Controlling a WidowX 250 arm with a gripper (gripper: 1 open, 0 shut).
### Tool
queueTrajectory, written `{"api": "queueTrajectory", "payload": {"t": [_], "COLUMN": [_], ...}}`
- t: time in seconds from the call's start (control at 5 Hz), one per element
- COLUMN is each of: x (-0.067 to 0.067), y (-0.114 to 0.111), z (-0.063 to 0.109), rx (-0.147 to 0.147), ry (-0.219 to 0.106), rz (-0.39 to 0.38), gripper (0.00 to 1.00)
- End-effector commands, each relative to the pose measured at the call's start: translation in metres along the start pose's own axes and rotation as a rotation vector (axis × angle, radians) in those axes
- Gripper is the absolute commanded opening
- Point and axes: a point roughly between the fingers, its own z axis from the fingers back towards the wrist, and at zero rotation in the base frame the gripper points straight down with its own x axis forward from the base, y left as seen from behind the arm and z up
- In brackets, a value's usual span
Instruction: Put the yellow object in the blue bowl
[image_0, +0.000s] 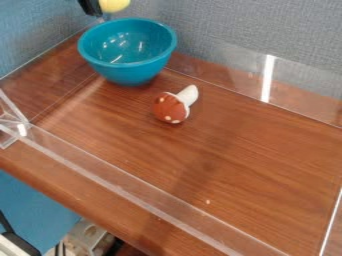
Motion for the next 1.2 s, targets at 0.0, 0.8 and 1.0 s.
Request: {"api": "queueTrajectory", "payload": {"t": [0.0,0.8,1.0], "x": [-0.022,-0.035,-0.032], "y": [-0.009,0.0,0.001], "z": [0.037,0.028,0.02], "rx": [-0.084,-0.103,-0.106], "ry": [-0.058,-0.1,-0.108], "rz": [-0.102,-0.017,-0.009], "gripper": [0.0,0.0,0.0]}}
